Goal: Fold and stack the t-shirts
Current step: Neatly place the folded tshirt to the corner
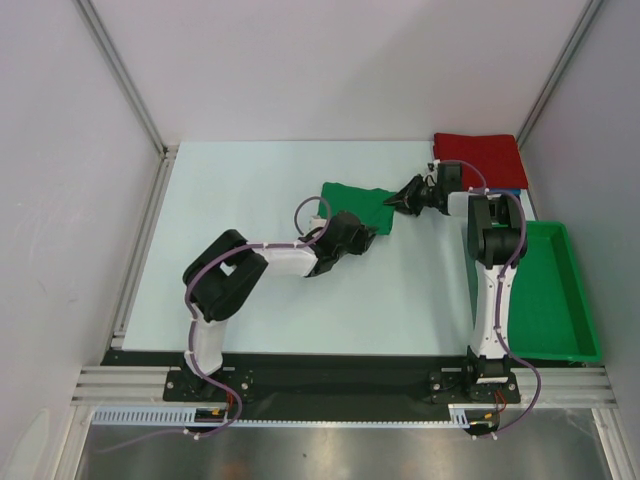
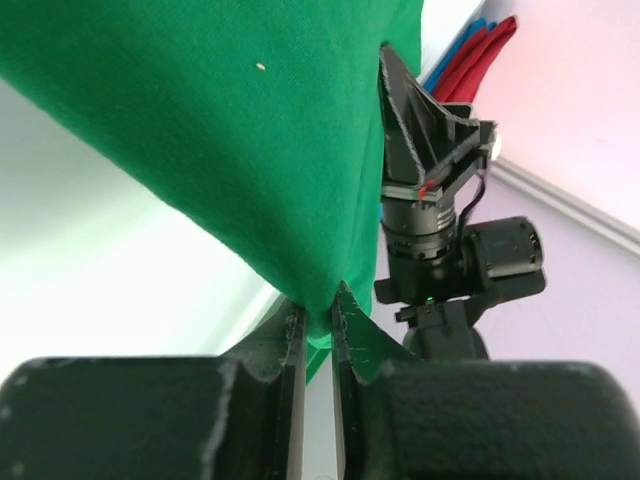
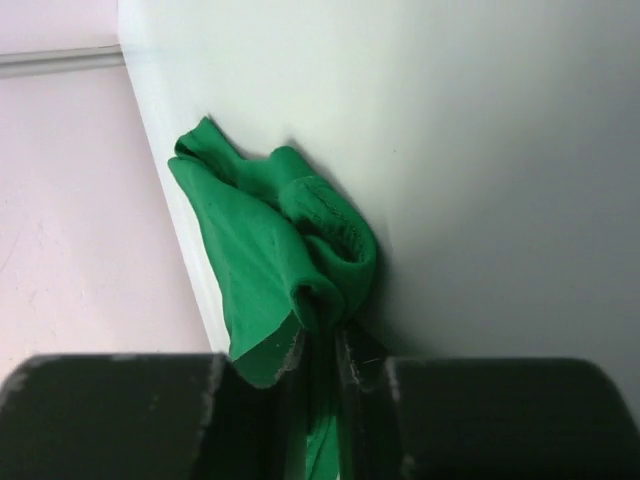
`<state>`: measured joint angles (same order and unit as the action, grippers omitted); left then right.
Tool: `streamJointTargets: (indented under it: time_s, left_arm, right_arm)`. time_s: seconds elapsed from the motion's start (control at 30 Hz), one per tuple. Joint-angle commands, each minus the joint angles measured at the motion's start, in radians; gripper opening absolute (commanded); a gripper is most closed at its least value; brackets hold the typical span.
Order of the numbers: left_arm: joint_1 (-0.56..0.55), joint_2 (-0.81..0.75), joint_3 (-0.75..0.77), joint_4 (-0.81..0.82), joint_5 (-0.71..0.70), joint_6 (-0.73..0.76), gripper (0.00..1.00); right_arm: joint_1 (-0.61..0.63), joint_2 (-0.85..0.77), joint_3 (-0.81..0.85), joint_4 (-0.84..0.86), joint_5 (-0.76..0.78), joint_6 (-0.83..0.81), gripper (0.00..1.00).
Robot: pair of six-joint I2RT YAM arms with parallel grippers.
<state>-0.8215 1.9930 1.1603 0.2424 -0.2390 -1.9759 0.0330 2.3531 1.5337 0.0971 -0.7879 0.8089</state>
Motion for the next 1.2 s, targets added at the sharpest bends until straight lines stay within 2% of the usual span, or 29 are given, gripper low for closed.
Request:
streamJointTargets:
  time_s: [0.0, 0.07, 0.1, 0.17, 0.2, 0.27, 0.3, 0.4, 0.43, 0.47, 0.5, 0.57, 0.63, 0.77, 0.8, 0.87, 0.9, 1.0, 1.17]
  left_arm:
    - [0.004, -0.06, -0.011, 0.023, 0.05, 0.052, 0.18]
    - [0.002, -0.062, -0.028, 0.035, 0.101, 0.083, 0.23]
    - [0.004, -0.063, -0.042, 0.061, 0.121, 0.121, 0.31]
    - [0.004, -0.068, -0.069, 0.103, 0.194, 0.17, 0.37]
    - [0.004, -0.074, -0.071, 0.088, 0.219, 0.242, 0.41]
    - [0.004, -0.095, -0.066, 0.052, 0.275, 0.329, 0.42]
    - [0.01, -0.105, -0.085, 0.092, 0.365, 0.404, 0.4]
    - [0.024, -0.177, -0.271, 0.373, 0.467, 0.417, 0.41]
    - [0.028, -0.201, -0.331, 0.447, 0.481, 0.417, 0.44]
    - [0.033, -0.248, -0.434, 0.58, 0.5, 0.417, 0.55]
    - [0.045, -0.272, -0.479, 0.63, 0.544, 0.431, 0.67]
    - [0.054, -0.363, -0.588, 0.681, 0.575, 0.459, 0.66]
    - [0.056, -0.446, -0.645, 0.654, 0.593, 0.537, 0.63]
    - [0.055, -0.655, -0.674, 0.35, 0.596, 0.768, 0.62]
    - [0.055, -0.724, -0.663, 0.281, 0.587, 0.869, 0.63]
    - [0.056, -0.79, -0.63, 0.114, 0.543, 0.966, 0.64]
    - [0.059, -0.813, -0.623, 0.08, 0.537, 1.042, 0.65]
    - [0.088, -0.888, -0.61, -0.006, 0.526, 1.132, 0.7]
    - [0.16, -0.915, -0.597, -0.063, 0.579, 1.184, 0.71]
  right_arm:
    - [0.001, 0.009, 0.022, 0.006, 0.062, -0.092, 0.14]
    - [0.002, -0.003, 0.035, -0.032, 0.078, -0.135, 0.0]
    - [0.002, -0.006, 0.063, -0.063, 0.082, -0.163, 0.0]
    - [0.001, -0.017, 0.081, -0.141, 0.102, -0.243, 0.0]
    - [-0.001, -0.035, 0.086, -0.163, 0.108, -0.263, 0.0]
    - [-0.002, -0.063, 0.075, -0.195, 0.131, -0.322, 0.0]
    - [-0.001, -0.099, 0.071, -0.213, 0.145, -0.351, 0.0]
    - [0.004, -0.165, 0.065, -0.345, 0.237, -0.474, 0.0]
    - [0.005, -0.184, 0.068, -0.37, 0.29, -0.505, 0.0]
    - [0.005, -0.199, 0.071, -0.396, 0.32, -0.561, 0.0]
    - [0.007, -0.215, 0.072, -0.421, 0.347, -0.588, 0.0]
    - [0.007, -0.256, 0.085, -0.49, 0.442, -0.663, 0.0]
    - [0.007, -0.282, 0.095, -0.552, 0.533, -0.712, 0.0]
    - [0.002, -0.34, 0.141, -0.654, 0.635, -0.819, 0.0]
    - [-0.001, -0.351, 0.163, -0.672, 0.656, -0.842, 0.0]
    - [-0.008, -0.377, 0.181, -0.698, 0.711, -0.853, 0.0]
    - [-0.016, -0.402, 0.19, -0.706, 0.725, -0.858, 0.0]
    - [-0.025, -0.419, 0.25, -0.727, 0.756, -0.879, 0.0]
    - [-0.054, -0.361, 0.446, -0.793, 0.771, -0.945, 0.0]
